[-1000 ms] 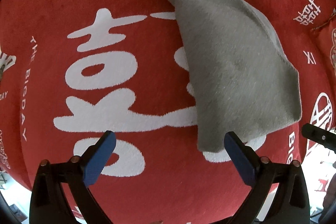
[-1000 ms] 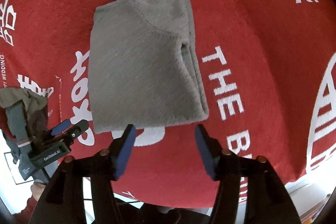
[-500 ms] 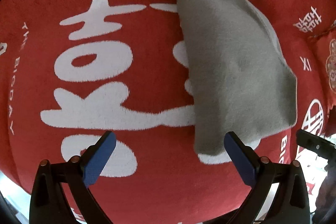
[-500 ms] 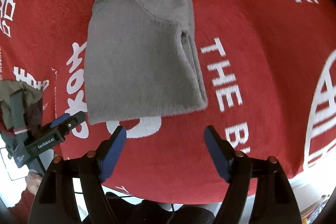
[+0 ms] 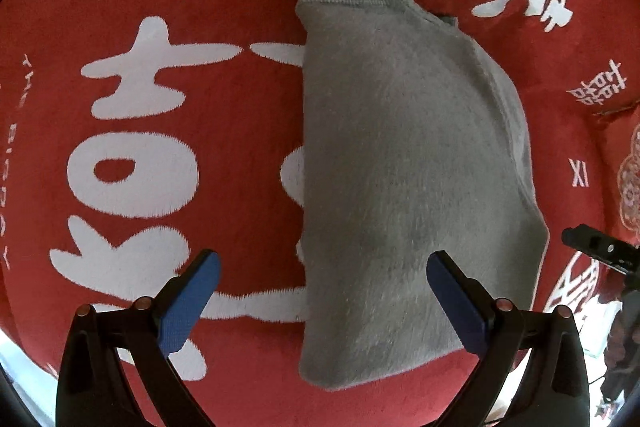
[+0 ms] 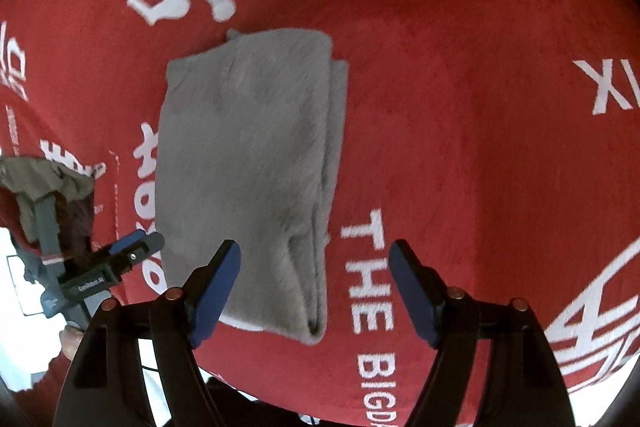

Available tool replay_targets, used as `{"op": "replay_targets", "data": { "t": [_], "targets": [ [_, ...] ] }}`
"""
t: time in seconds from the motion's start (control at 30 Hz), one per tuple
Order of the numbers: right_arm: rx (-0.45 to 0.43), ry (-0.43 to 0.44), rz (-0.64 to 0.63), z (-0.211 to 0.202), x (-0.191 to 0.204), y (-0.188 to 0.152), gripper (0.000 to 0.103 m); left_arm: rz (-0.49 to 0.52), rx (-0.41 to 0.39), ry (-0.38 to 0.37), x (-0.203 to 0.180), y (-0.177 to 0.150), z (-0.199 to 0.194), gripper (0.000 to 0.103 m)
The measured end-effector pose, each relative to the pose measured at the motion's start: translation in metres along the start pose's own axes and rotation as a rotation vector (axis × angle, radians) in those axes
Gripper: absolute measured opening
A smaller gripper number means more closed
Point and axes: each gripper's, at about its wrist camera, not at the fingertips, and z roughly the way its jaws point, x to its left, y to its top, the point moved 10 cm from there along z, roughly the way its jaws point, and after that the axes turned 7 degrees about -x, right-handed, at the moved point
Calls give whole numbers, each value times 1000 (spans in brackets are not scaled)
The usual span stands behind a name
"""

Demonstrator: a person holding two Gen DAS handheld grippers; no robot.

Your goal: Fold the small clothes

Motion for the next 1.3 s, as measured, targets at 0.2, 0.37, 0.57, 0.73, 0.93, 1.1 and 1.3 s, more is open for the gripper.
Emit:
{"op": "replay_targets", "data": {
  "t": [0.2, 0.37, 0.57, 0.73, 0.93, 1.1, 1.3],
  "targets": [
    [12, 68, 58, 18, -5, 23, 79, -8, 19, 40, -7, 2, 10, 103],
    [41, 101, 79, 43, 0, 37, 79, -10, 28, 56, -10, 1, 16, 103],
    [89, 27, 90, 64, -17, 33, 79, 5, 28, 68, -18, 2, 20, 103],
    [85, 52, 110, 57, -29, 30, 79, 31, 34, 60, -28, 8, 29, 103],
    [70, 137, 97, 52, -28, 41, 80, 25, 45, -54, -33, 15, 33, 103],
    [67, 219, 122, 55, -25, 54, 80, -15, 62, -212, -45, 18, 36, 103],
    [118, 407, 127, 70, -12, 57, 80, 33, 115, -348, -71, 10, 59, 103]
  ]
}}
